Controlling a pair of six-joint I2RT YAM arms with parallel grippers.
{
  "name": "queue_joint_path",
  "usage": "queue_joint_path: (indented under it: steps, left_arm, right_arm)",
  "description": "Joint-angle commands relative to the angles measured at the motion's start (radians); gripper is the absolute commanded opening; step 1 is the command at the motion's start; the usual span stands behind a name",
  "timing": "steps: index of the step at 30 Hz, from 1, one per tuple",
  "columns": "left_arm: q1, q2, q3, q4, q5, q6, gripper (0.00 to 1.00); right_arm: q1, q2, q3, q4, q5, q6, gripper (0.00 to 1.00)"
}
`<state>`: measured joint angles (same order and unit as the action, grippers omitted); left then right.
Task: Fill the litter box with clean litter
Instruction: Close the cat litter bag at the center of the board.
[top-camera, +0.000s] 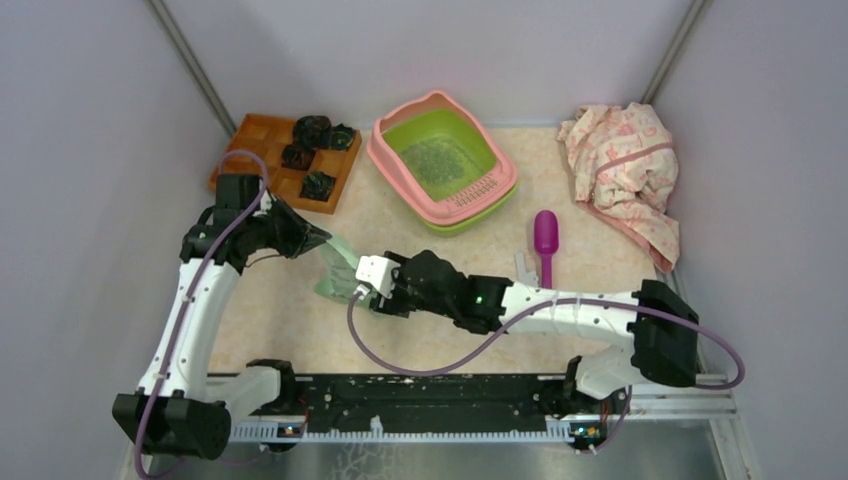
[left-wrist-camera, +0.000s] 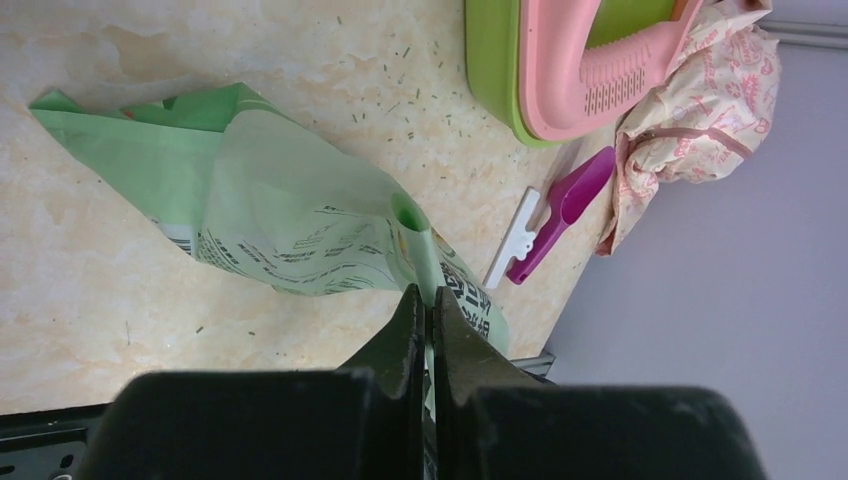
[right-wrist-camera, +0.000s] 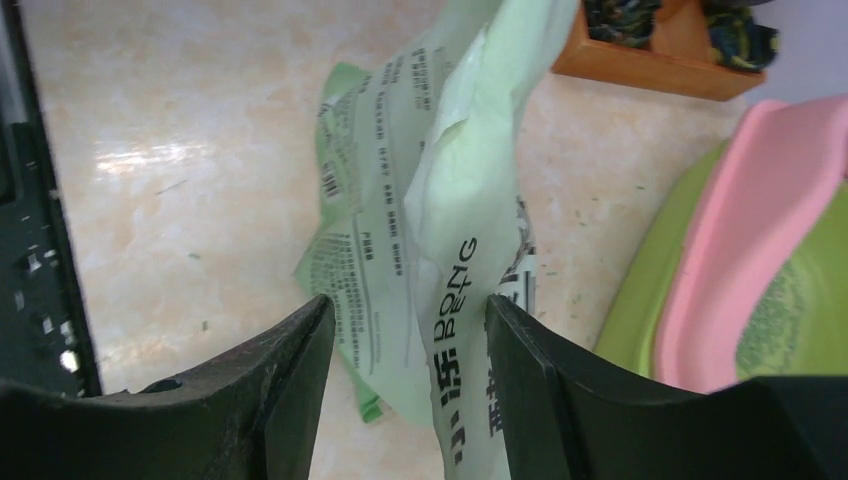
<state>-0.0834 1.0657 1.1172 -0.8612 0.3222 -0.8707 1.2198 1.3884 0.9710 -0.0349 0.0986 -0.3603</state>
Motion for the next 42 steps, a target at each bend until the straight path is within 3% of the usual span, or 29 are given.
queue_joint_path:
  steps: [1,11,16,19,22,25,28,30,32,37,42]
  left_arm:
    - [0.002,-0.008,0.054,0.010,-0.015,0.019,0.00]
    - [0.002,-0.029,0.046,0.001,0.011,0.027,0.00]
    - [0.002,-0.038,0.047,-0.004,0.015,0.033,0.00]
    - [0.002,-0.037,0.047,-0.003,0.026,0.036,0.00]
    - [0.002,-0.039,0.051,-0.012,0.018,0.044,0.00]
    - [0.002,-0.050,0.045,-0.018,0.009,0.048,0.00]
    - [0.002,-0.056,0.029,-0.013,0.020,0.048,0.01]
    - [0.002,-0.058,0.023,-0.010,0.027,0.046,0.13]
    - [0.002,-0.061,0.022,-0.007,0.030,0.048,0.36]
    - [0.002,-0.063,0.077,-0.014,0.037,0.073,0.79]
    - [0.004,-0.045,0.112,0.041,0.191,0.119,0.97]
  right_arm:
    - [0.028,0.042,0.008,0.164,0.245,-0.049,0.58]
    - [0.010,0.189,0.056,0.332,0.246,-0.056,0.56]
    - [0.006,0.213,0.047,0.458,0.281,-0.054,0.51]
    - [0.006,0.217,0.025,0.536,0.337,-0.075,0.34]
    - [0.007,0.215,-0.005,0.635,0.454,-0.137,0.00]
    - [0.011,0.225,-0.018,0.694,0.522,-0.266,0.00]
    - [0.038,0.247,-0.080,0.867,0.569,-0.485,0.00]
    - [0.052,0.256,-0.119,0.936,0.570,-0.568,0.00]
    - [0.069,0.280,-0.158,1.008,0.589,-0.637,0.00]
    - [0.151,0.410,-0.221,1.301,0.665,-0.897,0.00]
    - [0.194,0.637,-0.182,1.748,0.730,-1.225,0.00]
